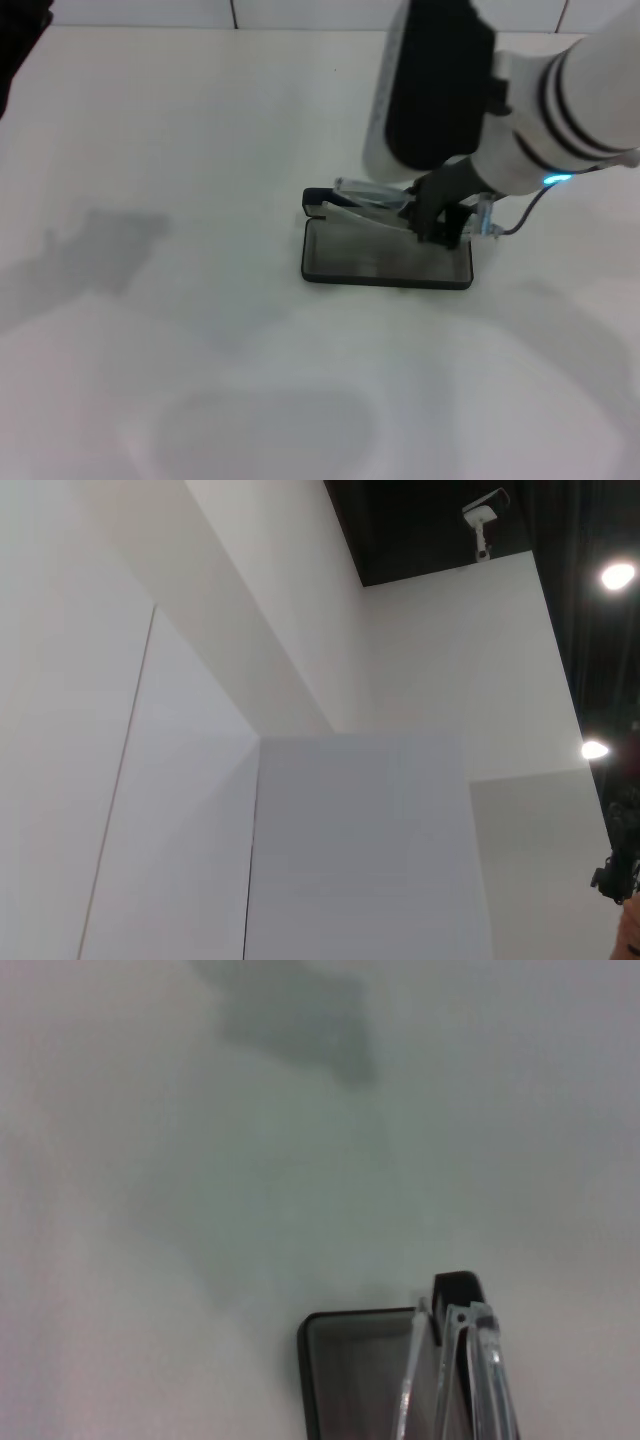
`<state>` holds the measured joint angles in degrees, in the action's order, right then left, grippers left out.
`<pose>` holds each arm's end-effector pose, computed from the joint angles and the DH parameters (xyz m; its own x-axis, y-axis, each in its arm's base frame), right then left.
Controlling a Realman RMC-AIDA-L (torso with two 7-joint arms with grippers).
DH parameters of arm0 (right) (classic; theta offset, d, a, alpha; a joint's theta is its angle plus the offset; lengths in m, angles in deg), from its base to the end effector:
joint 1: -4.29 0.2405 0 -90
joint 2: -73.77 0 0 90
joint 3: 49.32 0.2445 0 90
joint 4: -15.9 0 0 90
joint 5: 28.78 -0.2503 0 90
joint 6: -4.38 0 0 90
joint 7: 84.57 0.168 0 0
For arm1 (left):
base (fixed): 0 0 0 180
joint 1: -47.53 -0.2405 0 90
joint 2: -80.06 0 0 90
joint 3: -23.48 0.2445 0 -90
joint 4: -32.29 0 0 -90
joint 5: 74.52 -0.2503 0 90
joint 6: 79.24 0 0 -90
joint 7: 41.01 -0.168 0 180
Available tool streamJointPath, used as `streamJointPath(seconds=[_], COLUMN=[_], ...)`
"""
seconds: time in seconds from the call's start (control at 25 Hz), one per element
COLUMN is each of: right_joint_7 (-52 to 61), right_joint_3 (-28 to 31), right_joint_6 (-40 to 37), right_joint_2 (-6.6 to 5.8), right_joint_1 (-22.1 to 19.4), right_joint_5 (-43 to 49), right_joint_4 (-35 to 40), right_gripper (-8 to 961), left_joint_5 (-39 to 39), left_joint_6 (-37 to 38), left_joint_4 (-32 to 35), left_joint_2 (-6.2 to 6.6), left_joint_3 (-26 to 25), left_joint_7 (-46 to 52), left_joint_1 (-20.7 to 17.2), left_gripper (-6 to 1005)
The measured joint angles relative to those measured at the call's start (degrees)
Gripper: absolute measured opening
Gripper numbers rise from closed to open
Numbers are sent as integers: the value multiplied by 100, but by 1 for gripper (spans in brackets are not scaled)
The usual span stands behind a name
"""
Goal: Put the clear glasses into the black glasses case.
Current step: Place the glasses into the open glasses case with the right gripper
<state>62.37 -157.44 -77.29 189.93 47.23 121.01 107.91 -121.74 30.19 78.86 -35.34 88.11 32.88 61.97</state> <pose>0.0317 0.3568 -0.0757 0.9170 -0.0310 0.3977 0.1205 -0.9288 -0.3504 -0.1962 0.3027 0.1002 0.2301 -0.1432 0.9626 0.2105 -0.9584 -0.1929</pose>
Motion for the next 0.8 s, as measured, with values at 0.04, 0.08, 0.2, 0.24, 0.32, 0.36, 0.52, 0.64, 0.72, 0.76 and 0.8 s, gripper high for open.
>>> streamJointPath(seconds=[0.04, 0.08, 0.2, 0.24, 0.32, 0.36, 0.52, 0.64, 0.72, 0.76, 0.8], right_joint_7=[2, 5, 14, 15, 20, 26, 182, 447, 596, 640, 671], right_joint_3=[-65, -130, -379, -419, -601, -658, -1001, -1311, -1465, -1516, -1553], right_joint_6=[47, 100, 288, 323, 508, 580, 925, 1075, 1126, 1149, 1170], right_joint_2=[0, 2, 3, 3, 3, 3, 3, 3, 3, 3, 3], right_joint_1=[39, 72, 97, 101, 134, 152, 293, 391, 420, 419, 416], right_joint_5=[6, 6, 18, 21, 32, 36, 96, 337, 510, 563, 598], right_joint_4=[-77, -134, -190, -203, -336, -398, -745, -882, -917, -923, -929], right_gripper=[123, 123, 124, 124, 124, 124, 125, 126, 126, 126, 126], left_joint_5=[-7, -14, -29, -31, -33, -33, -34, -34, -34, -34, -34], left_joint_6=[0, 0, -2, -5, -11, -13, -16, -18, -18, -18, -18], left_joint_4=[-2, -4, -6, -7, -8, -8, -8, -8, -8, -9, -8], left_joint_2=[-8, -16, -36, -43, -53, -57, -61, -82, -98, -110, -114], left_joint_3=[-1, -3, -6, -9, -11, -12, -13, -12, -12, -12, -12], left_joint_7=[0, -1, -6, -8, -12, -15, -23, -26, -48, -66, -71], left_joint_1=[0, 2, 7, 6, 7, 6, 0, -3, -3, -3, -3], left_gripper=[68, 68, 68, 68, 68, 68, 68, 68, 68, 68, 68])
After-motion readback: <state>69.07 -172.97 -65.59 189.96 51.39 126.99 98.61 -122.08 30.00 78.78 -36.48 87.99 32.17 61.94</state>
